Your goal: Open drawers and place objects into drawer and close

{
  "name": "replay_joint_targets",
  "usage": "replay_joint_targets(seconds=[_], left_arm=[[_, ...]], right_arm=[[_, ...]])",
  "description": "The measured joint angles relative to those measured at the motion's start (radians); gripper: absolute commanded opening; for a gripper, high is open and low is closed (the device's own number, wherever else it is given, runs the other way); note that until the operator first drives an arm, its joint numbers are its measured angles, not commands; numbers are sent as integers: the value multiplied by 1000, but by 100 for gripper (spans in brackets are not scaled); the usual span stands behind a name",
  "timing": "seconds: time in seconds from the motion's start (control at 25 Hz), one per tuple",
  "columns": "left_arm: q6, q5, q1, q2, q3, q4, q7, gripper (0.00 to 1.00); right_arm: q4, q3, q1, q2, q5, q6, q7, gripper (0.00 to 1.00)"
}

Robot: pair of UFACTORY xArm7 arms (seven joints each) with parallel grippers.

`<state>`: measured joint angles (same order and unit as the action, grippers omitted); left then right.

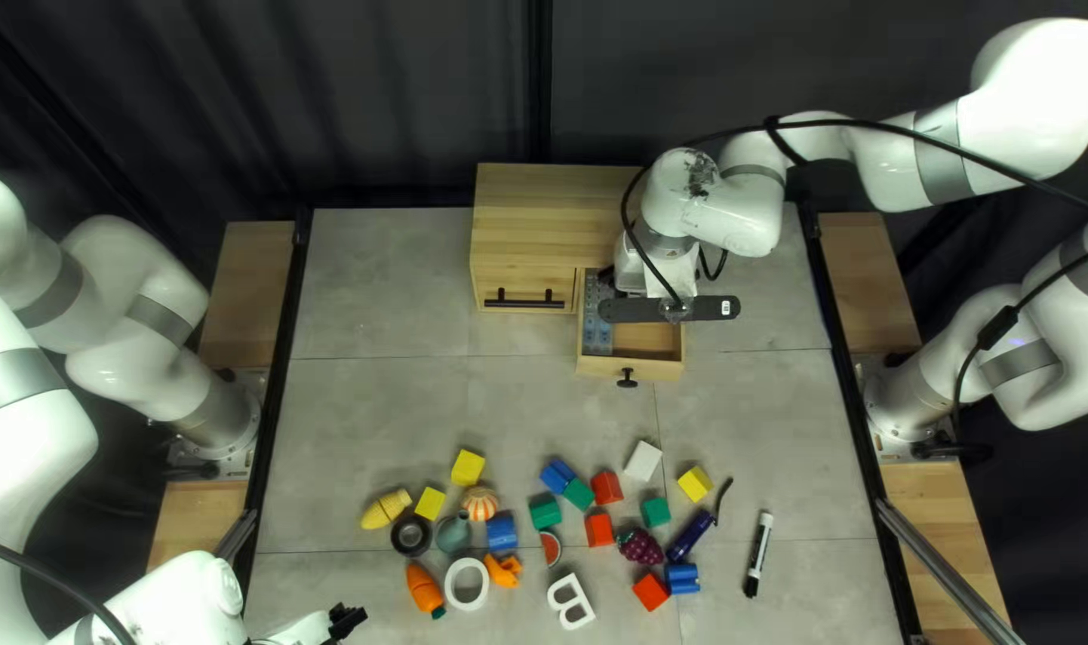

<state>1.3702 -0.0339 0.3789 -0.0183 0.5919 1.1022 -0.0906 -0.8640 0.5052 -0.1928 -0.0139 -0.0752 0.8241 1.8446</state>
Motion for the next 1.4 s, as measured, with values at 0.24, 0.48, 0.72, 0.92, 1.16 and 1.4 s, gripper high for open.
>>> replay_joint_targets(seconds=[0.24,0.48,0.72,0.92,1.16,1.4], left_arm=[[0,0,0,0,0,0,0,100],[0,0,0,0,0,0,0,100],[0,0,0,0,0,0,0,100],[0,0,0,0,0,0,0,100],[0,0,0,0,0,0,0,100],[0,0,0,0,0,0,0,100]], right_arm=[[-8,1,1,-7,-1,3,2,12],[-15,2,2,-6,5,11,2,82],[-18,2,2,5,6,19,-5,100],[-19,3,3,10,12,26,-5,100],[-21,1,2,29,9,41,-20,1],[-29,-9,-6,49,-9,61,-51,10]])
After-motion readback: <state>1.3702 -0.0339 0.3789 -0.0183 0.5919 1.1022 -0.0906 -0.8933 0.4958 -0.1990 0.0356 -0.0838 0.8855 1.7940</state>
